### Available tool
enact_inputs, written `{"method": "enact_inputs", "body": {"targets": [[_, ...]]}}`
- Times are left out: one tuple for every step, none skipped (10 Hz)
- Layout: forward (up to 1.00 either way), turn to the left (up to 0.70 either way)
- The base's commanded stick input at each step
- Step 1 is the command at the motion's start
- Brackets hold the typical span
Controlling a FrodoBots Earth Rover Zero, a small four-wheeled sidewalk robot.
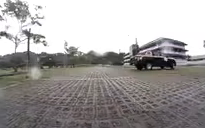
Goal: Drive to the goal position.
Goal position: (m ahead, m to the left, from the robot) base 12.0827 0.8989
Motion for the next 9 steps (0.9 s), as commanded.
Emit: {"method": "enact_inputs", "body": {"targets": [[0.70,0.00],[0.70,0.00],[0.70,0.00],[0.70,0.00],[0.70,0.00],[0.70,0.00],[0.70,0.00],[0.70,0.00],[0.70,0.00]]}}
